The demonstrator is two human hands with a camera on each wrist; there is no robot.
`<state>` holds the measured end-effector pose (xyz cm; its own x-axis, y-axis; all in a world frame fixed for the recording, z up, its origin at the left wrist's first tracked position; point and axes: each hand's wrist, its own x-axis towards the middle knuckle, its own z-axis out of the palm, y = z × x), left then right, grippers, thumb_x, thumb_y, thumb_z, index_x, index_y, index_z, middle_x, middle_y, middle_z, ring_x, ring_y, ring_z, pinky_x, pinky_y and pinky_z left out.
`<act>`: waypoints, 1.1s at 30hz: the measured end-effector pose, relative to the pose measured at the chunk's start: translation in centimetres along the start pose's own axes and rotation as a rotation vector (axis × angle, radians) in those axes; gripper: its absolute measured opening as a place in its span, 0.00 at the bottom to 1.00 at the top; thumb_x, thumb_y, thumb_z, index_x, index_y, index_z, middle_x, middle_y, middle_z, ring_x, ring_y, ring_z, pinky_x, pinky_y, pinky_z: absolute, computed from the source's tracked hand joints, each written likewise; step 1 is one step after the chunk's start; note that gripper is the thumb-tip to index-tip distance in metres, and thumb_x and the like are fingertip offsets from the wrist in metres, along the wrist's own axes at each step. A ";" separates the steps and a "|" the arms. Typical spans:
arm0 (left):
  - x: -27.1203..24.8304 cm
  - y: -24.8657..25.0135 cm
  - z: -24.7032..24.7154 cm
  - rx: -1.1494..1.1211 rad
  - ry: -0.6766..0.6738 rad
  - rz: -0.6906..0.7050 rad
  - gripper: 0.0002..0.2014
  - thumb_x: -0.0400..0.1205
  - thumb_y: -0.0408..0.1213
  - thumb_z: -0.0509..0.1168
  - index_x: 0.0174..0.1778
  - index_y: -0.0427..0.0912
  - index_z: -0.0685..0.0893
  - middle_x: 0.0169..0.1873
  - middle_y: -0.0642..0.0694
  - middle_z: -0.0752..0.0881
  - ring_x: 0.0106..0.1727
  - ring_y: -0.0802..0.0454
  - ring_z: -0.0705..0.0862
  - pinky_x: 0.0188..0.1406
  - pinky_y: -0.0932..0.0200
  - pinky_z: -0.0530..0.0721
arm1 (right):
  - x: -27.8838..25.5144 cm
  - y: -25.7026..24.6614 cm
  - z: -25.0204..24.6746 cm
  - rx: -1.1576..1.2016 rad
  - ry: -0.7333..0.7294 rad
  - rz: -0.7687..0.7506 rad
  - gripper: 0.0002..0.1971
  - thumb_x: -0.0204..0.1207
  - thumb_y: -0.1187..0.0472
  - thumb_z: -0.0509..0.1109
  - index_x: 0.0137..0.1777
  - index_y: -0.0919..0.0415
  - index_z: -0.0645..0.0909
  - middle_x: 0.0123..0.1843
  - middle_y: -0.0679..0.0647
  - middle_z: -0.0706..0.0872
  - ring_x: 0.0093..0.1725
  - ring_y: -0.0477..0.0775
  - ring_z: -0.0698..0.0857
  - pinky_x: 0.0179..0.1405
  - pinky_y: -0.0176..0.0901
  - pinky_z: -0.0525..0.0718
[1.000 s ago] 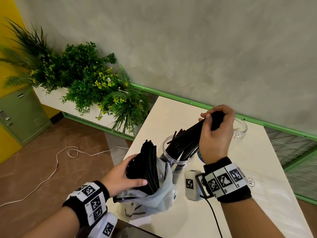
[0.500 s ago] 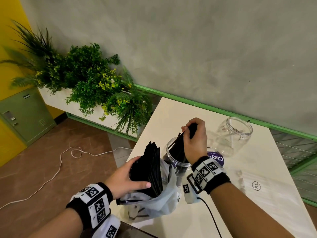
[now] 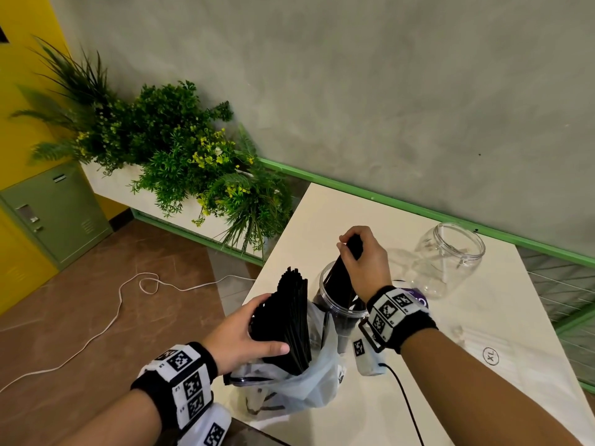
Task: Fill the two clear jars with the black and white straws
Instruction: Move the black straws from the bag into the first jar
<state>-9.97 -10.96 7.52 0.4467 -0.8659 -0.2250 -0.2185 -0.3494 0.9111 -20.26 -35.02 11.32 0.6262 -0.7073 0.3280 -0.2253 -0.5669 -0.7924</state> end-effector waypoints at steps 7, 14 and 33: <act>-0.1 -0.2 0.0 -0.005 0.006 0.002 0.56 0.52 0.67 0.77 0.77 0.58 0.62 0.66 0.60 0.77 0.68 0.63 0.75 0.63 0.72 0.70 | 0.9 2.2 -1.0 -0.404 -0.002 -0.156 0.10 0.79 0.48 0.67 0.53 0.54 0.78 0.49 0.48 0.85 0.56 0.52 0.80 0.79 0.50 0.56; -0.1 -0.3 -0.1 -0.009 0.006 -0.006 0.58 0.52 0.67 0.77 0.78 0.57 0.61 0.68 0.59 0.76 0.69 0.61 0.74 0.67 0.66 0.70 | 0.7 3.5 -2.7 -0.391 -0.113 -0.156 0.19 0.80 0.49 0.67 0.68 0.54 0.78 0.63 0.51 0.84 0.68 0.56 0.75 0.70 0.54 0.72; 0.1 -0.1 -0.1 -0.028 0.007 -0.004 0.53 0.56 0.62 0.80 0.76 0.57 0.63 0.66 0.61 0.77 0.66 0.66 0.75 0.60 0.73 0.71 | -2.3 4.2 -5.1 -0.714 -0.225 -0.105 0.18 0.68 0.62 0.76 0.57 0.60 0.79 0.53 0.55 0.80 0.53 0.60 0.76 0.52 0.51 0.78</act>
<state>-9.83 -10.95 7.46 0.4539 -0.8619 -0.2260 -0.1926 -0.3425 0.9196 -26.45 -37.89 9.88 0.7909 -0.5746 0.2102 -0.5369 -0.8166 -0.2119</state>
